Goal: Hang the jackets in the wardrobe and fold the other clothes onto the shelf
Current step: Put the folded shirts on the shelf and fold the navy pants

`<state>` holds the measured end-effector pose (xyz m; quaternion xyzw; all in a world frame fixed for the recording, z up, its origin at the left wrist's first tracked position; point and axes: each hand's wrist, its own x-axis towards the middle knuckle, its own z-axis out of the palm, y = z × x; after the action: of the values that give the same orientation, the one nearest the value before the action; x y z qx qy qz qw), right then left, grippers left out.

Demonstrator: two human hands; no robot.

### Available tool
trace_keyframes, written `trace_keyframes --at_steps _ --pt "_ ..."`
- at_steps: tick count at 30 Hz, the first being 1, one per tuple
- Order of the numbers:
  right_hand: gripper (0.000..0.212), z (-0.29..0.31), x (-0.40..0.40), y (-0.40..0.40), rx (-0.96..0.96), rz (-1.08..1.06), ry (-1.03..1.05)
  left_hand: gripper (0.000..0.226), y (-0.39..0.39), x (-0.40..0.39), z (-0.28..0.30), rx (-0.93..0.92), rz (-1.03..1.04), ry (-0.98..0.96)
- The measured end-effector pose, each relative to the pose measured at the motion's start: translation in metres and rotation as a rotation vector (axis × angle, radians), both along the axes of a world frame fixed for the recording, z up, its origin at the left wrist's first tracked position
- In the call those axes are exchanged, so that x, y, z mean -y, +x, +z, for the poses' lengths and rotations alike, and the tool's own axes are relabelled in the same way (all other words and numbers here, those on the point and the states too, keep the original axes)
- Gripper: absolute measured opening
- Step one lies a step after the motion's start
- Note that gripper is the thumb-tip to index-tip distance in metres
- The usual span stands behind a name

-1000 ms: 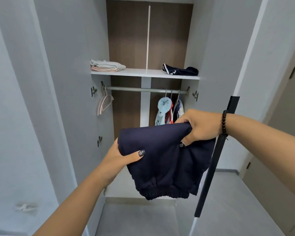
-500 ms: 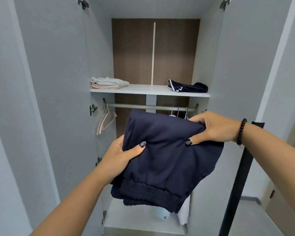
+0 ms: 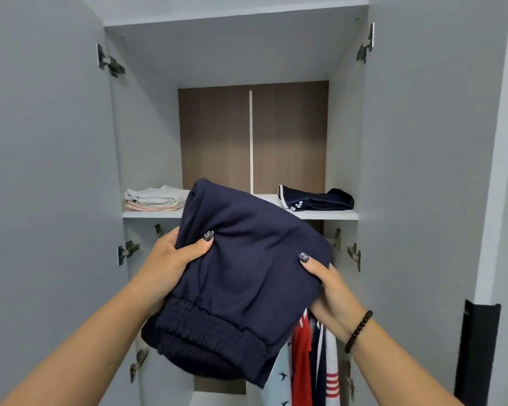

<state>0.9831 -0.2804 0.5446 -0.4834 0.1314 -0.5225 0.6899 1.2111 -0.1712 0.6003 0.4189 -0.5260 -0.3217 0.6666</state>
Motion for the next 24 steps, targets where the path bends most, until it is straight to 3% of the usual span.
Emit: trace_keyframes --at_steps 6,11,15,20,24 --pt "0.064 0.005 0.047 0.026 -0.056 0.021 -0.071 0.024 0.018 0.072 0.028 -0.065 0.066 -0.018" --pt "0.039 0.051 0.114 0.025 -0.134 -0.314 -0.221 0.030 0.037 0.165 0.057 0.004 0.045 0.000" --pt "0.021 0.108 0.182 0.020 -0.247 -0.558 -0.314 0.020 0.040 0.252 0.091 0.119 0.002 -0.073" --pt "0.014 0.190 0.262 0.008 -0.441 -0.844 -0.321 0.026 0.035 0.352 0.141 0.279 -0.023 -0.101" --pt "0.022 0.226 0.312 -0.004 -0.676 -1.098 -0.281 0.028 0.020 0.421 0.160 0.444 -0.015 -0.034"
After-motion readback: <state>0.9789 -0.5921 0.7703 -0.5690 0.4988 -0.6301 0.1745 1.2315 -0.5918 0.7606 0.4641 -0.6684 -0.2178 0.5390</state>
